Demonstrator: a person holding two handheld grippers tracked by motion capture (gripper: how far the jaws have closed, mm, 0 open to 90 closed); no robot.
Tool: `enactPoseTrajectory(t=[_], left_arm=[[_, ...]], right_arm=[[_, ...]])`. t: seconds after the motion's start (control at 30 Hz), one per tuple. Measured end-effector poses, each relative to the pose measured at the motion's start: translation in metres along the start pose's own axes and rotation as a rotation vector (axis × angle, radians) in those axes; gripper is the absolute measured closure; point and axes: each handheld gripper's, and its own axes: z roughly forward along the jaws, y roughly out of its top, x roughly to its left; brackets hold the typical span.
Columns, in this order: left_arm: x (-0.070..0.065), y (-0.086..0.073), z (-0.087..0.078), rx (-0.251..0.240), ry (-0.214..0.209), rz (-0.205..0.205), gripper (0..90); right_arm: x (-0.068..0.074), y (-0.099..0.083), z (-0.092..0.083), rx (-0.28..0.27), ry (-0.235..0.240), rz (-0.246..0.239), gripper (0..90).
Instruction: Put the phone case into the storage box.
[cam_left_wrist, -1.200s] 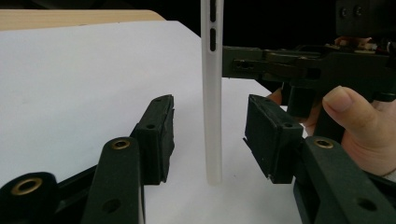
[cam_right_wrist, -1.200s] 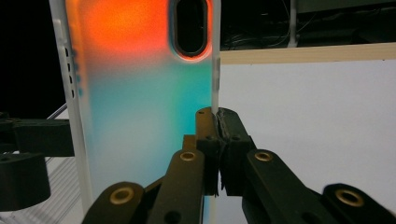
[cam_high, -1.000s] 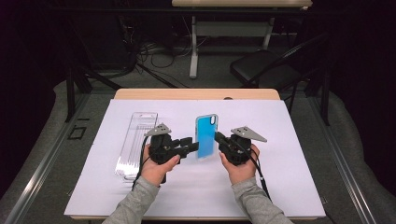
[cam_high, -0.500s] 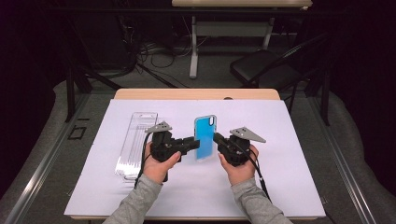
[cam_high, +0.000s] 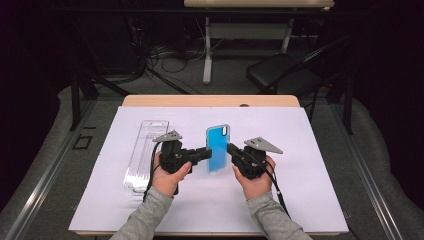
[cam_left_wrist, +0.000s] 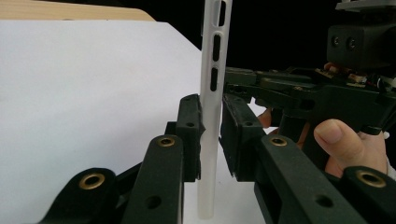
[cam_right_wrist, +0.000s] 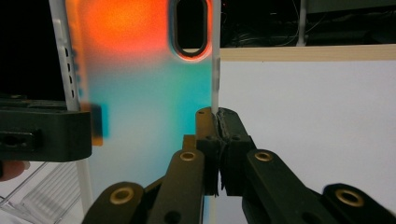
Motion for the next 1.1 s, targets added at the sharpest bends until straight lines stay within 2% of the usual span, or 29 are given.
enactPoseTrajectory(t=[0.1, 0.3, 1.1], left_arm=[[0.0011, -0.0002, -0.0005, 0.004, -0.011, -0.024, 79.0], [0.0017, -0.0008, -0.0005, 0.002, -0.003, -0.029, 80.1], [0.0004, -0.0008, -0.0020, 0.008, 0.010, -0.001, 81.7]], right_arm=[[0.0003, -0.0004, 0.0001, -0.005, 0.000, -0.002, 88.1], [0.0005, -0.0010, 0.0004, -0.003, 0.002, -0.004, 88.0], [0.0011, -0.0018, 0.0007, -0.003, 0.009, 0.003, 88.0]])
